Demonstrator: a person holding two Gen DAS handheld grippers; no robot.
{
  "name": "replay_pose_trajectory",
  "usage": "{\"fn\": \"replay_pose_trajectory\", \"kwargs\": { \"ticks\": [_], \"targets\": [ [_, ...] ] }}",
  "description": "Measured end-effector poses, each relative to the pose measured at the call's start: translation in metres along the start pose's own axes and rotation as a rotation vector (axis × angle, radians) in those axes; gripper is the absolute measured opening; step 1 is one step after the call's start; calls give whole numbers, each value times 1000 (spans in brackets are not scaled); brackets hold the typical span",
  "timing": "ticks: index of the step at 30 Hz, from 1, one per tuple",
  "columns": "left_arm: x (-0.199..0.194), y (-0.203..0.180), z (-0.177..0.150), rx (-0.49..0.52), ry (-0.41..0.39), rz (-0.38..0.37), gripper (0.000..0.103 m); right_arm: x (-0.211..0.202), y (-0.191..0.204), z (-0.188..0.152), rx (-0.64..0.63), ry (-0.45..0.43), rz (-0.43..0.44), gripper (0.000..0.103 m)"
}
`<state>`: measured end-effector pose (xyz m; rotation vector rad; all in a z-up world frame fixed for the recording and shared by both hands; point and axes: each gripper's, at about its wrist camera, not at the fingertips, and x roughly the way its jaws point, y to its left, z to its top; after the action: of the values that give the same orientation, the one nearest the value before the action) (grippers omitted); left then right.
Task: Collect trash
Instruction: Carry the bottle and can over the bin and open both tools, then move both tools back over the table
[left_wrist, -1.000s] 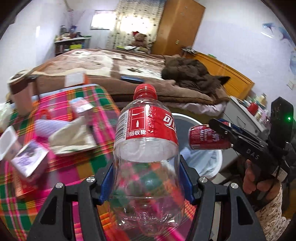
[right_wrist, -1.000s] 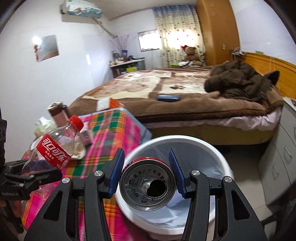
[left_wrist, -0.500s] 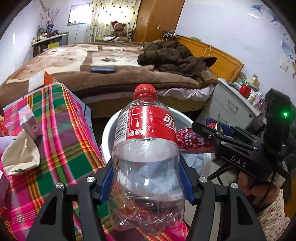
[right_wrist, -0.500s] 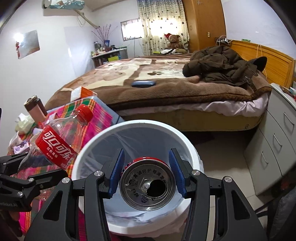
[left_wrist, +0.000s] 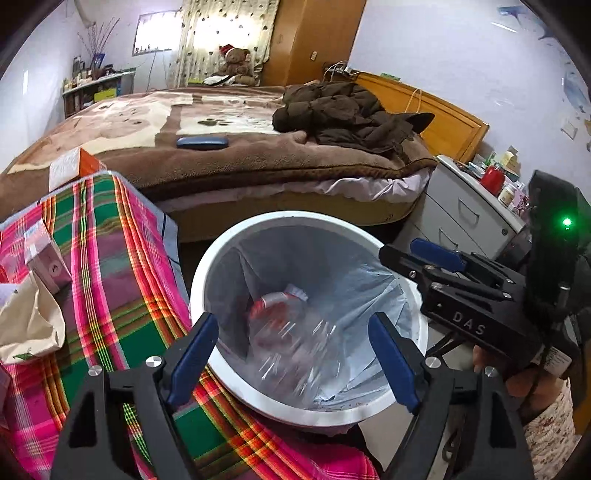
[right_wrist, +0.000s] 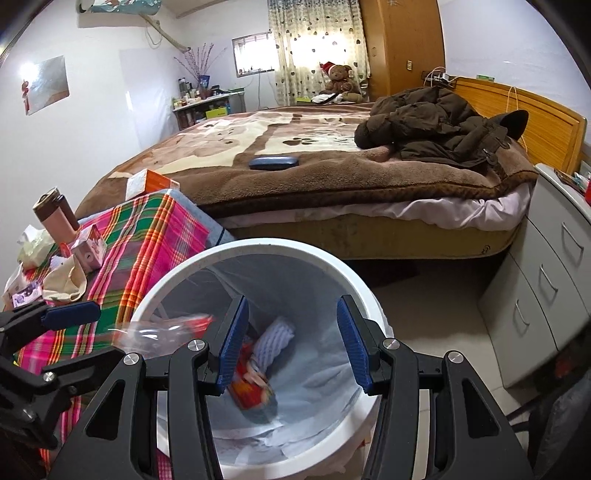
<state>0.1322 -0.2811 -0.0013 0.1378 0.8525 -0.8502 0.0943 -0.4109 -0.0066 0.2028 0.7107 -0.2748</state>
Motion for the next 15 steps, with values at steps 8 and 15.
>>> {"fn": "replay_pose_trajectory", "kwargs": {
  "ticks": [8,15],
  "targets": [
    [-18,14,-3,-39,-26,25,85,-13,11,1,-3,-28,29,52],
    [-41,36,-13,-78,-58,83,85,-19,31,1,-25,-49,65,52]
  ]
}}
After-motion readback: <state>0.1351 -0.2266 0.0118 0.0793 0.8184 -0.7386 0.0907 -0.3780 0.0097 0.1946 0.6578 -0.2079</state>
